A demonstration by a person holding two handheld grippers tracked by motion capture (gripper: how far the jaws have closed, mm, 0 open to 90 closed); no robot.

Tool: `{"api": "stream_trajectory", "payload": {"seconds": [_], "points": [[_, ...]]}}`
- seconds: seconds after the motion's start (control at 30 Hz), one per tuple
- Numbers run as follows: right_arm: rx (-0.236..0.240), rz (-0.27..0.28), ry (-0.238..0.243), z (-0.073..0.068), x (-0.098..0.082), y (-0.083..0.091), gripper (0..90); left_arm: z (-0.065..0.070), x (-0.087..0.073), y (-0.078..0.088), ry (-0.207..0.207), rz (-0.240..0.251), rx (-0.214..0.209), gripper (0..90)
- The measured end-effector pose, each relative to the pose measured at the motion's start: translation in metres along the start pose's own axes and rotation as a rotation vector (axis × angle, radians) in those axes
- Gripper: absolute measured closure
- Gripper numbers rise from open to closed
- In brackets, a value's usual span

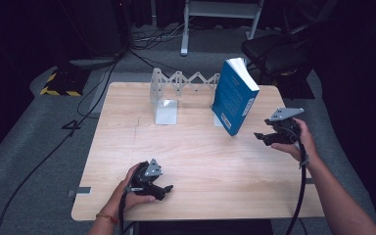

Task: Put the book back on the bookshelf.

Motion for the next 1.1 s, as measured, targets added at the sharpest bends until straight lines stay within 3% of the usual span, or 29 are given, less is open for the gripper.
{"api": "stream_trajectory", "payload": {"seconds": [0.47,1.1], "points": [[0.013,0.020,-0.014,-0.011,-0.047,0.004,31.8,0.000,0.000,0.000,0.000,0.000,0.000,14.9],[0.055,0.015,-0.037,-0.028,-0.126,0.008,31.3,0.000,0.000,0.000,0.001,0.001,0.000,14.9]]}}
Point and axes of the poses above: each handheld gripper's, and its own axes: y roughly backward along the jaws, x roughly out of its top, z roughly to its right, the point moved 10 cm from there along -y, roughly forward along the jaws, and after that the axes turned 2 degrees about z, right-handed, at the moved point
